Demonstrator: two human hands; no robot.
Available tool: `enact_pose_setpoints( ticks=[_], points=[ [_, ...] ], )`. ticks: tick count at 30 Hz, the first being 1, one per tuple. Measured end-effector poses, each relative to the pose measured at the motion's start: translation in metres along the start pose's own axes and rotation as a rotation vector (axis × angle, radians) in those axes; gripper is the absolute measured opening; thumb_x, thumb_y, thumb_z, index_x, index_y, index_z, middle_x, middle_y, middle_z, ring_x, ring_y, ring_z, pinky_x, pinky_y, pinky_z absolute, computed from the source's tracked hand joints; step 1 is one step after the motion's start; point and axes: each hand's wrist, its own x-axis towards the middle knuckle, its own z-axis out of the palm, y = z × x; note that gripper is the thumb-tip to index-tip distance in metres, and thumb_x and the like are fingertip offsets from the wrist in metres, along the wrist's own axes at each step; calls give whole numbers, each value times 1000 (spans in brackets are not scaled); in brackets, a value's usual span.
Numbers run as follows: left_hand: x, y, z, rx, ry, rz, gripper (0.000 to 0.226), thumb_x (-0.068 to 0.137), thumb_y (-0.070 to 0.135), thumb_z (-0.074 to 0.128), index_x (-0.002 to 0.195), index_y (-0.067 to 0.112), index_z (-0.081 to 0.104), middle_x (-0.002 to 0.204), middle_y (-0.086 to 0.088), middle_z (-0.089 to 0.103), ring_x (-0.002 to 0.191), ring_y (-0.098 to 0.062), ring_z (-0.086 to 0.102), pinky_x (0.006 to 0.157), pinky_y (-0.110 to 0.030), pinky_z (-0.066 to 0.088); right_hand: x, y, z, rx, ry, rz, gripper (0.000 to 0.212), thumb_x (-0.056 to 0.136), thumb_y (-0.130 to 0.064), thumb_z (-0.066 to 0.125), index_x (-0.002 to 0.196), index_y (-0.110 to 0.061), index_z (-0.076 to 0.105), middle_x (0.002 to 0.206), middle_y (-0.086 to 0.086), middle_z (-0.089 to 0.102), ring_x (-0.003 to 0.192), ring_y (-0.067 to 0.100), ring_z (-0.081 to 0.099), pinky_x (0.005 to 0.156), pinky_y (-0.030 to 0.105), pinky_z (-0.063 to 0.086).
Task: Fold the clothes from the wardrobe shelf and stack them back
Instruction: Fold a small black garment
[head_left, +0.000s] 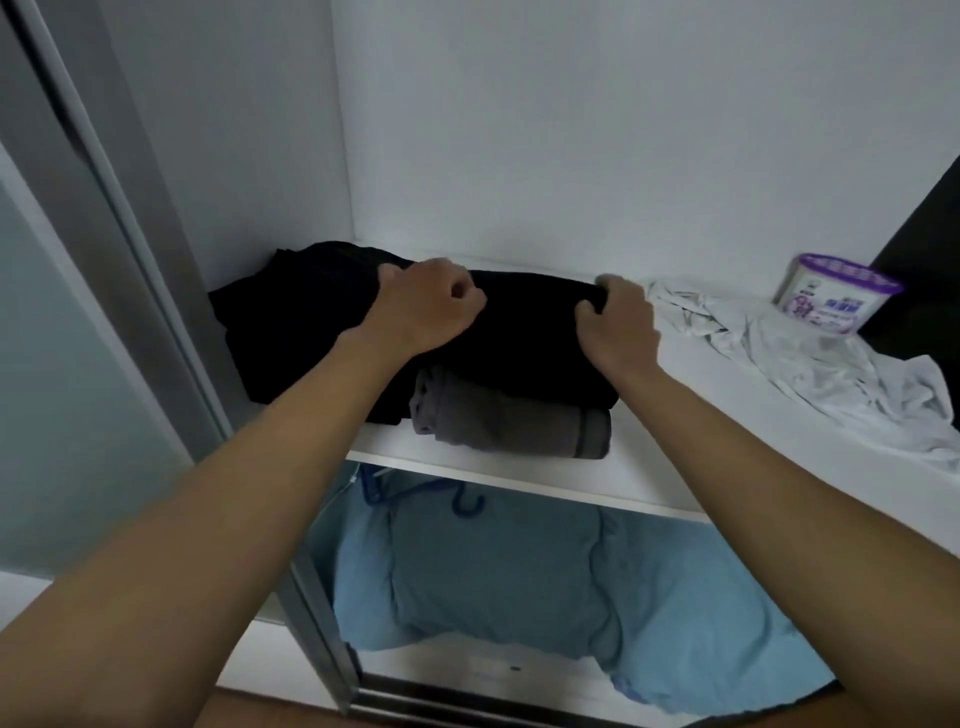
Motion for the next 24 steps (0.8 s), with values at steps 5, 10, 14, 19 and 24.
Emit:
enact_pose_setpoints(
  ticks=[5, 10, 14, 19, 24],
  points=[
    [-5, 12, 59, 96, -158, -50, 56, 97, 44, 44, 150, 27, 37, 160, -3, 31, 143, -30, 32, 113, -51, 31, -19, 3, 39, -210, -271, -18, 54, 104, -45, 28, 150, -18, 34, 162, 11, 23, 147, 32, 24, 115, 55, 26],
    [-11, 11, 75, 162, -148, -108, 59, 98, 51, 36, 154, 34, 27, 163, -8, 23, 140, -41, 33, 107, -53, 34, 3, 25, 41, -66, -384, -25, 60, 104, -46, 26, 157, -18, 22, 164, 10, 21, 149, 31, 24, 121, 49, 21],
    [-5, 36, 59, 259, -173, -134, 57, 96, 41, 42, 150, 26, 35, 161, -10, 26, 144, -38, 27, 113, -58, 22, 14, 33, 17, -6, -519, -119, 52, 106, -37, 34, 151, -12, 36, 156, 13, 36, 144, 28, 33, 119, 37, 24],
    [5, 110, 78, 60, 38, 175, 46, 88, 19, 57, 134, 15, 52, 161, -4, 27, 147, -23, 24, 112, -46, 31, 16, 102, -47, 14, -305, -233, 37, 100, -20, 55, 136, -14, 56, 142, 6, 53, 134, 20, 44, 99, 15, 25],
    [29, 185, 130, -192, -112, 114, 43, 91, 17, 55, 133, 20, 52, 152, 4, 37, 134, -20, 42, 101, -33, 40, 45, 222, -131, -113, -202, 82, 45, 93, -21, 64, 136, -11, 56, 140, 13, 55, 127, 29, 53, 100, 29, 39]
  ],
)
